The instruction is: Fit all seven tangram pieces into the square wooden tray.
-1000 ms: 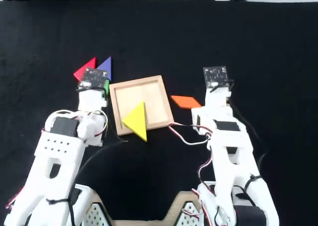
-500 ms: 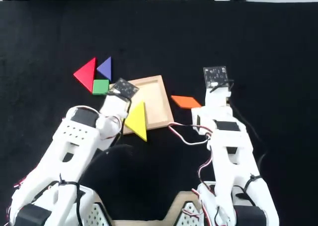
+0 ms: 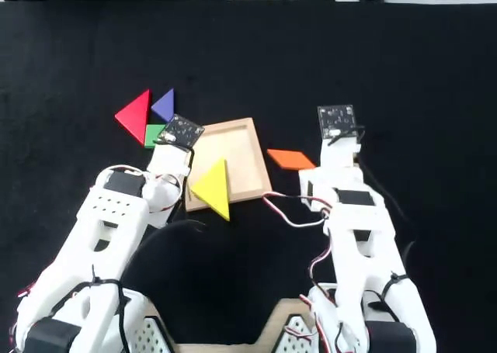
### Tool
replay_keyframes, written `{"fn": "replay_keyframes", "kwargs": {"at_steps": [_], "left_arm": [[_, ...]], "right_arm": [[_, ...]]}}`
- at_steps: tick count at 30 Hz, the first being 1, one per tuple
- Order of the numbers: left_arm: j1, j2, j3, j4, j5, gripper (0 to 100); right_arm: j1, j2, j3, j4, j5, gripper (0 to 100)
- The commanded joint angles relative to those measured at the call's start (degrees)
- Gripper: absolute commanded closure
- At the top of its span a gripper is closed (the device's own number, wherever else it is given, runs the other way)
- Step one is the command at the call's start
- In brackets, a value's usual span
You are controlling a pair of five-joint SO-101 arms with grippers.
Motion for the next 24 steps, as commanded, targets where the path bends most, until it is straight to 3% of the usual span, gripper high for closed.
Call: {"fn": "replay_keyframes", "kwargs": {"at_steps": [1, 9, 19, 24], "left_arm": [[2.1, -0.2, -0.7, -1.1, -0.3, 97], [10.9, 0.2, -0.2, -9.4, 7.2, 96], [10.9, 15.9, -5.7, -10.6, 7.6, 97], [9.6, 18.0, -6.6, -15.5, 7.3, 97]], "right_arm": [[0.4, -1.6, -0.1, -1.2, 0.3, 98.7], [0.4, -1.6, -0.1, -1.2, 0.4, 98.7], [0.4, -1.6, -0.1, -1.2, 0.4, 98.7], [0.3, -1.6, -0.1, -1.2, 0.4, 98.7]]}}
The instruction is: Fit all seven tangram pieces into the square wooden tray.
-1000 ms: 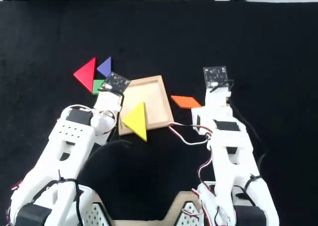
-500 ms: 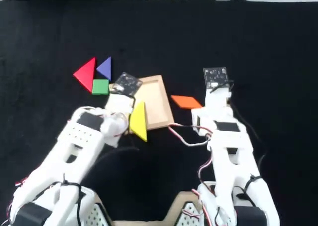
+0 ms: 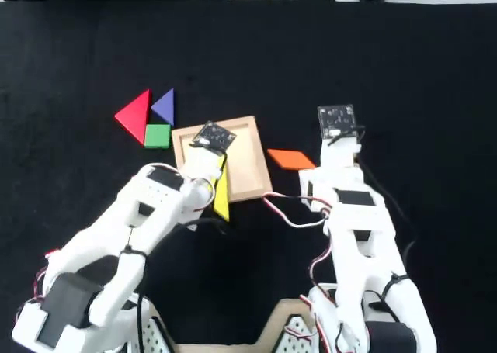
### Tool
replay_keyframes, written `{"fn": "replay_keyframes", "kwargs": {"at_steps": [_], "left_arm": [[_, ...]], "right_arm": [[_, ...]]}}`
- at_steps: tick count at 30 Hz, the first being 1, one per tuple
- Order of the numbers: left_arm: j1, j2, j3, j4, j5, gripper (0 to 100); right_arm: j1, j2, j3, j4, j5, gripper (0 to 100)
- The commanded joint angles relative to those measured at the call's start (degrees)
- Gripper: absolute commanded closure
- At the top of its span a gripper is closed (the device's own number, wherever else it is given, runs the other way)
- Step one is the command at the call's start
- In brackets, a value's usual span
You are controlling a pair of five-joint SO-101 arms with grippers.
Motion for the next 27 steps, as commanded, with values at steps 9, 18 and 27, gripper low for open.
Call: {"fn": "replay_keyframes", "kwargs": {"at_steps": [9, 18, 27], "left_arm": [[-1.4, 0.6, -3.7, -5.6, -0.3, 96], [-1.5, 1.2, -7.6, -5.5, -2.1, 96], [-2.1, 3.7, -9.8, -5.6, -2.3, 96]], "right_arm": [[0.3, -1.6, -0.1, -1.1, 0.4, 98.7], [0.2, -1.6, -0.1, -1.1, 0.4, 98.7], [0.2, -1.6, -0.1, -1.2, 0.4, 98.7]]}}
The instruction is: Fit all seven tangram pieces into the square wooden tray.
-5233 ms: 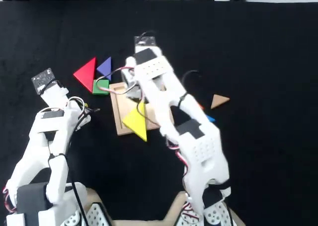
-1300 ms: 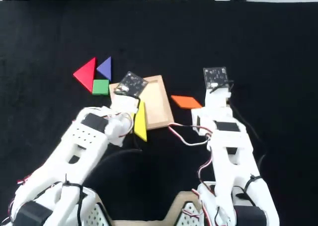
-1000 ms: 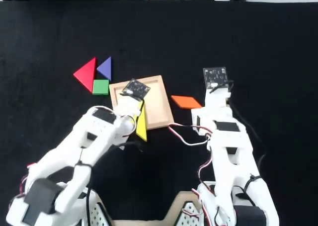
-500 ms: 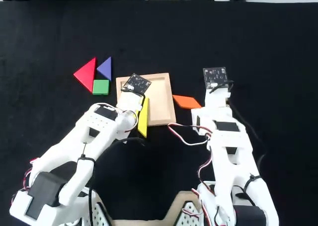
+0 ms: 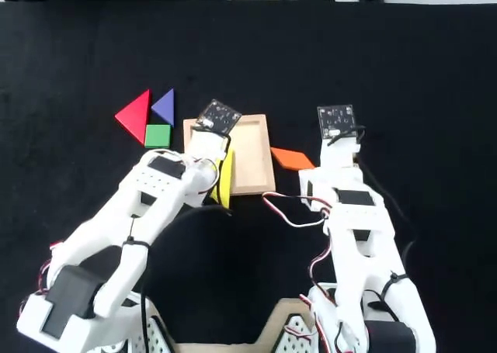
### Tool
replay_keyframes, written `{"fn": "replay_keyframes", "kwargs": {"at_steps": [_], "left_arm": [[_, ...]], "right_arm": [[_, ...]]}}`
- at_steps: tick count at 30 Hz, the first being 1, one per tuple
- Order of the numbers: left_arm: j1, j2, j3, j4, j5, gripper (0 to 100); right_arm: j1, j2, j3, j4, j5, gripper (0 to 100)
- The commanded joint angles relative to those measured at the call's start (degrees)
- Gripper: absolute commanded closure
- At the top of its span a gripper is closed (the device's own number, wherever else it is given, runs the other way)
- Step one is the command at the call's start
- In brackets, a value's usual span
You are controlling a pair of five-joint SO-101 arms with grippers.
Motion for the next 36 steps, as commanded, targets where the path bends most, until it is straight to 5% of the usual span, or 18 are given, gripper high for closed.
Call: {"fn": "replay_keyframes", "kwargs": {"at_steps": [1, 12, 21, 36], "left_arm": [[-1.9, 2.3, -4.1, -0.6, -0.5, 96], [-8.8, 7.3, -8.1, 0.2, -2.6, 96], [-2.0, 7.4, -9.4, 0.1, -1.8, 96], [-1.7, 7.5, -9.8, 2.2, 0.1, 96]], "right_arm": [[0.2, -1.6, -0.1, -1.2, 0.4, 98.7], [0.2, -1.6, -0.2, -1.2, 0.4, 98.7], [0.2, -1.6, -0.2, -1.2, 0.4, 98.7], [0.2, -1.6, -0.2, -1.2, 0.4, 98.7]]}}
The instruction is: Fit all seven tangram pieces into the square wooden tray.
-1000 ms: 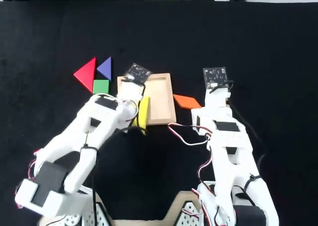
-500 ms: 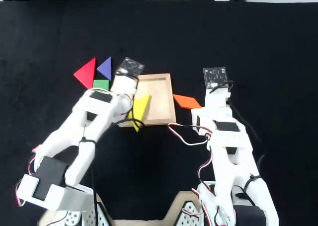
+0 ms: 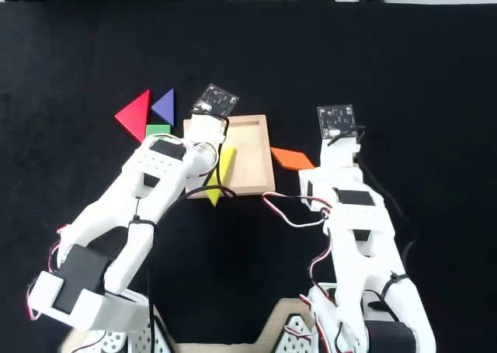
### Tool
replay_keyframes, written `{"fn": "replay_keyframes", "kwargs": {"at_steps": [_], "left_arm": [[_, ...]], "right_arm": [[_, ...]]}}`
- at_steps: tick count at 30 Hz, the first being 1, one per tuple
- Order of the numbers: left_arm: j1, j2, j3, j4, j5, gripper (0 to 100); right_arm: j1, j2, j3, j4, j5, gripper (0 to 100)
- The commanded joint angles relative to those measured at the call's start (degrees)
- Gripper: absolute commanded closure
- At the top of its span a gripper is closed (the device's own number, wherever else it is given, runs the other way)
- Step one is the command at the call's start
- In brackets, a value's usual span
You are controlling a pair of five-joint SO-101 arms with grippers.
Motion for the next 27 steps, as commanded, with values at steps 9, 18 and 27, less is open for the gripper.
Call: {"fn": "replay_keyframes", "kwargs": {"at_steps": [9, 18, 27], "left_arm": [[-0.1, 0.9, 1.1, -0.6, 0.4, 96], [0.0, 8.5, -7.3, 3.9, 0.7, 96], [1.3, 10.4, -12.4, 4.9, 0.7, 97]], "right_arm": [[0.2, -1.6, -0.1, -1.2, 0.4, 98.7], [0.2, -1.6, -0.1, -1.2, 0.4, 98.7], [0.2, -1.6, -0.1, -1.2, 0.4, 98.7]]}}
